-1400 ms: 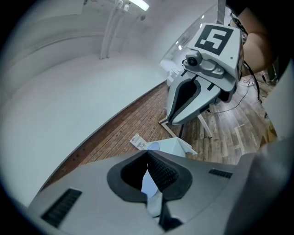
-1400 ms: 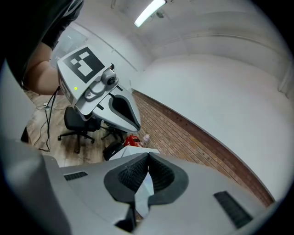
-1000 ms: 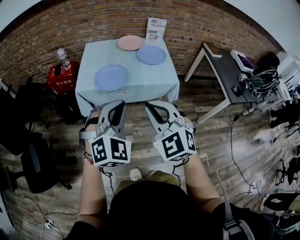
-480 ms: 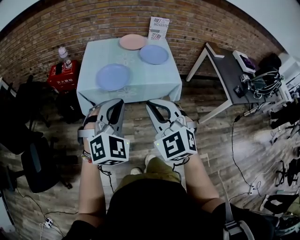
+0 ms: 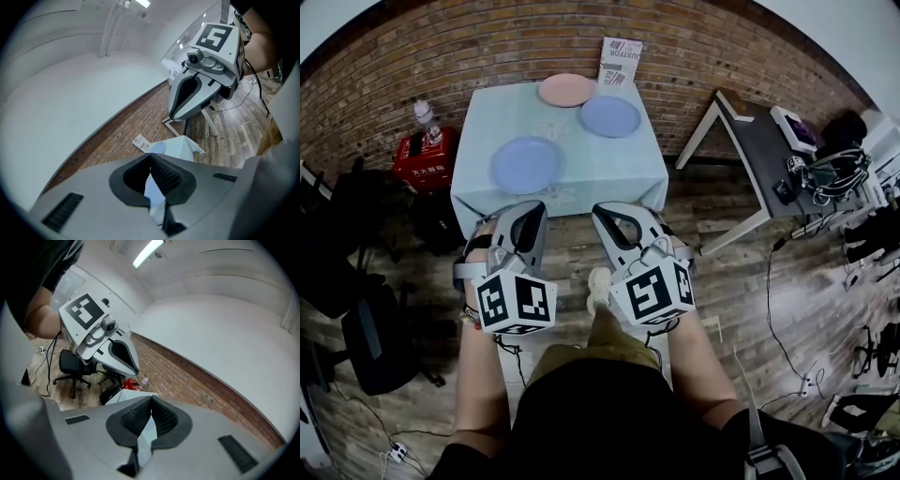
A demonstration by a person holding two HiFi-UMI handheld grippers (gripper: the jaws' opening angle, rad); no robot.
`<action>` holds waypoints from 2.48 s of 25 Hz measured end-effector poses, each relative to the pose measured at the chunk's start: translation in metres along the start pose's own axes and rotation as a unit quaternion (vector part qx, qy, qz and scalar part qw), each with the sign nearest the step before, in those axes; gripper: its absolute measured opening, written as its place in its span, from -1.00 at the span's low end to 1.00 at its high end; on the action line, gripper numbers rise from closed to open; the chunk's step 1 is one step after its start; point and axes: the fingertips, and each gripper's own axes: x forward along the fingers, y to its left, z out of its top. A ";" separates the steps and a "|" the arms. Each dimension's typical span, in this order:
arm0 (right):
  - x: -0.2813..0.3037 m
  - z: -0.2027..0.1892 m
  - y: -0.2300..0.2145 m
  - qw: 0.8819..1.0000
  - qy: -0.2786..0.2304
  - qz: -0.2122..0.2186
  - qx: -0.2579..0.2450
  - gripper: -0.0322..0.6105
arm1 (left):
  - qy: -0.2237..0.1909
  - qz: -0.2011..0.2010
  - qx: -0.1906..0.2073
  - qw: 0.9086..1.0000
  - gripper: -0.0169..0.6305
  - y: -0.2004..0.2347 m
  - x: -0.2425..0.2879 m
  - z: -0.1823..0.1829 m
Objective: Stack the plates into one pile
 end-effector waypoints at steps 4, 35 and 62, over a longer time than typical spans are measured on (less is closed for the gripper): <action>0.020 -0.013 -0.013 1.000 0.001 0.004 0.002 -0.79 | 0.010 -0.003 0.001 1.000 -0.88 0.005 0.026 -0.008; 0.278 -0.087 -0.193 0.983 -0.104 0.145 -0.045 -0.79 | 0.117 0.061 -0.046 0.990 -0.87 0.113 0.294 -0.065; 0.337 -0.132 -0.172 0.970 -0.087 0.225 -0.029 -0.79 | 0.230 -0.042 -0.093 0.968 -0.50 0.034 0.341 -0.161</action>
